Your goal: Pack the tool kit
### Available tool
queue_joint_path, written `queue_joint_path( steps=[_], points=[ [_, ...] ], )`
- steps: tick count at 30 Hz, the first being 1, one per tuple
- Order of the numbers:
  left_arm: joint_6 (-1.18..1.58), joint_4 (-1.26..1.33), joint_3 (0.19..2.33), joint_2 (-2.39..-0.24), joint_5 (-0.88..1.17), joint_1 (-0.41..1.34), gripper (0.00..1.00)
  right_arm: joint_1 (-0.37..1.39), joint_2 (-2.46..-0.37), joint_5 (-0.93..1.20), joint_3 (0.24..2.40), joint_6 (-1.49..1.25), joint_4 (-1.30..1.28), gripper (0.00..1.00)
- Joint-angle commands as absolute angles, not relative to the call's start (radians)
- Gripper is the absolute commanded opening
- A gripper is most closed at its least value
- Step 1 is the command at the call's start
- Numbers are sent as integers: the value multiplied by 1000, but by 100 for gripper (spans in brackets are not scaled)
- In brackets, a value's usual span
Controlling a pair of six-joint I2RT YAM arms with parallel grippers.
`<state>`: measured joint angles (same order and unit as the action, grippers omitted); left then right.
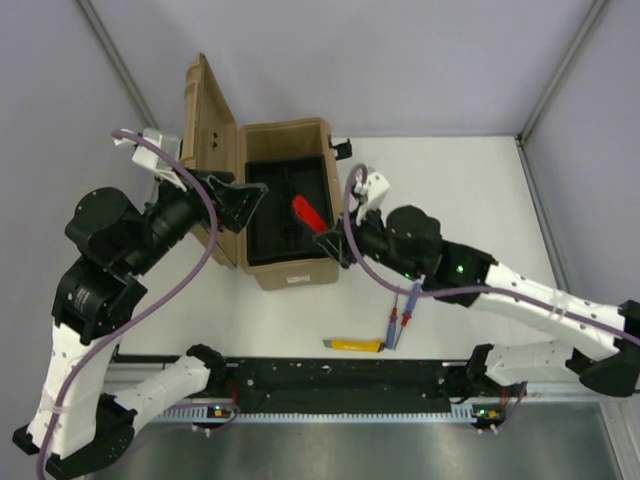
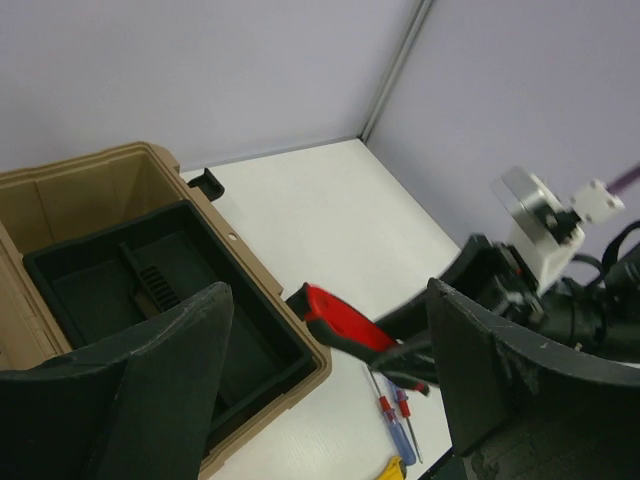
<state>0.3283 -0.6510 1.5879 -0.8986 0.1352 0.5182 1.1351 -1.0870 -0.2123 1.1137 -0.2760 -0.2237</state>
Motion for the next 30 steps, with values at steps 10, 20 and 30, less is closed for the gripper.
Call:
queue_joint_path(
  steps=[10, 20, 30],
  points=[
    [287, -661, 1580, -845, 83, 518, 82, 1003, -1649, -540, 1539, -567, -232, 12],
    [265, -686, 1546, -834, 74, 522, 82, 962, -1776, -569, 1540, -597, -242, 13],
    [250, -699, 1519, -805, 49, 518, 82, 951, -1902, -594, 1621, -643, -298, 24]
  ],
)
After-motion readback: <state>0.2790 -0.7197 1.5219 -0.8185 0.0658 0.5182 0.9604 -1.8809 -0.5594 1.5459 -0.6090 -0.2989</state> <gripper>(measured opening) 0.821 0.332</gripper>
